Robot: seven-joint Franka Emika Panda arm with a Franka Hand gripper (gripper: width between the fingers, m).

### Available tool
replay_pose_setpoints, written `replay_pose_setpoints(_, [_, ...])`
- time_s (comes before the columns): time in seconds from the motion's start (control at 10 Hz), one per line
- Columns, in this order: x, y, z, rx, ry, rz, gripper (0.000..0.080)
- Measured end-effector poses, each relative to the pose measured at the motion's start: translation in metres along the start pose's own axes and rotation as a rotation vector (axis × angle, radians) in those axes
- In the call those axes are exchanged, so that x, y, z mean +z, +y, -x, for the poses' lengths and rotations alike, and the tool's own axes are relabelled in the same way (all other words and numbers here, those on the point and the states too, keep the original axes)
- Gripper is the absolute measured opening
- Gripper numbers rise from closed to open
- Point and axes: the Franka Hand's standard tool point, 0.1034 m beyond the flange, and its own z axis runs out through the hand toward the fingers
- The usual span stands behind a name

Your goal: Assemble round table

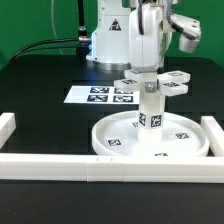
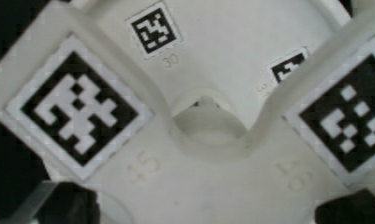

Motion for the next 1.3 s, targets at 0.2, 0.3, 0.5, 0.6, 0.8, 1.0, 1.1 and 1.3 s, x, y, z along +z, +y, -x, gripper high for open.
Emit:
replay_pose_setpoints(0.2, [-0.014, 0.001, 0.008, -0.015, -0.019, -0.007, 0.0647])
replay_pose_setpoints(0.3, [-0.02, 0.001, 0.01, -0.046, -0.025, -0.013, 0.0647])
replay_pose_setpoints(0.5, [-0.016, 0.002, 0.01, -0.087, -0.021, -0.009, 0.0649])
replay_pose_setpoints(0.6, [-0.016, 0.002, 0.01, -0.101, -0.021, -0.009, 0.0649])
replay_pose_setpoints(0.8, [-0.017, 0.001, 0.01, -0.337, -0.019, -0.011, 0.0649])
replay_pose_setpoints(1.0, [-0.019, 0.002, 0.02, -0.558, -0.019, -0.013, 0.0649])
replay_pose_setpoints(1.1, [-0.02, 0.001, 0.022, -0.638, -0.021, -0.016, 0.0649])
replay_pose_setpoints(1.3, [-0.018, 0.002, 0.02, -0.758, -0.019, -0.015, 0.0649])
